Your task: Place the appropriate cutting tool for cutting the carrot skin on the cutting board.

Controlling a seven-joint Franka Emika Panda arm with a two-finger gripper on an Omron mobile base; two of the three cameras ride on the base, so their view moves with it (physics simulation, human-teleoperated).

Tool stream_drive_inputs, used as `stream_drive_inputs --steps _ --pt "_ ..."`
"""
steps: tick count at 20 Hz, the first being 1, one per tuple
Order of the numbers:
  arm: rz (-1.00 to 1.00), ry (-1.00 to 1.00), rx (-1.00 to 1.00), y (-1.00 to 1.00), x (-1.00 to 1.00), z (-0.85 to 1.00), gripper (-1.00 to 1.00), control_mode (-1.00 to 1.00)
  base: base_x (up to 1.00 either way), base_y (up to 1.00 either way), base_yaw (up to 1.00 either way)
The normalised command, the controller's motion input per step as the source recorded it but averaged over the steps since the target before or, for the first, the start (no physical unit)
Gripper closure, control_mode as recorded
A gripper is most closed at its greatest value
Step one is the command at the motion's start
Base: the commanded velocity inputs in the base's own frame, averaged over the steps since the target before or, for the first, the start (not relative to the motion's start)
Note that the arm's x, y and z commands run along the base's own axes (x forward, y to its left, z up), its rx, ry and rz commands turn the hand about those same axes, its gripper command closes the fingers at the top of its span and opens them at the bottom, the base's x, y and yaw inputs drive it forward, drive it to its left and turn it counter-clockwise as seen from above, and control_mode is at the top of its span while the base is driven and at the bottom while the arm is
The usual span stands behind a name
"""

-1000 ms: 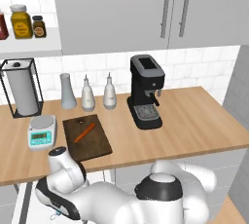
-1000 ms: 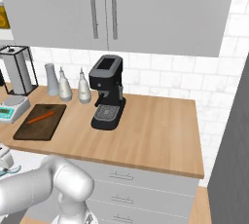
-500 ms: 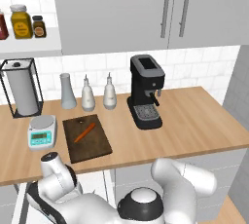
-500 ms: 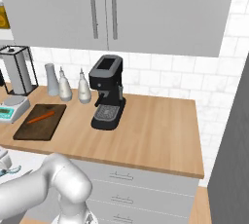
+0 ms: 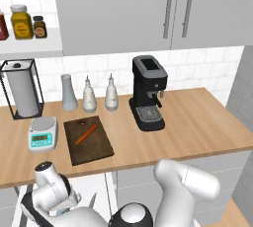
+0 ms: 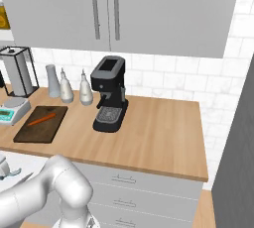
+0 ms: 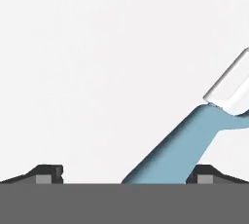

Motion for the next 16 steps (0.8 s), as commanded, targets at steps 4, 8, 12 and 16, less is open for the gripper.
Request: stream_drive_inputs --steps 4,8,12,16 --pt "0.01 0.00 0.00 0.00 -0.03 -0.24 -1.00 -1.00 0.00 0.00 0.00" --pt "0.00 0.00 0.00 0.00 -0.36 -0.46 1.00 -1.00 0.00 0.00 0.00" --pt "0.00 0.00 0.00 -0.04 -0.48 -0.51 1.00 -1.00 0.00 0.00 0.00" --pt "0.00 -0.02 0.00 -0.21 -0.39 -0.41 1.00 -1.00 0.00 0.00 0.00"
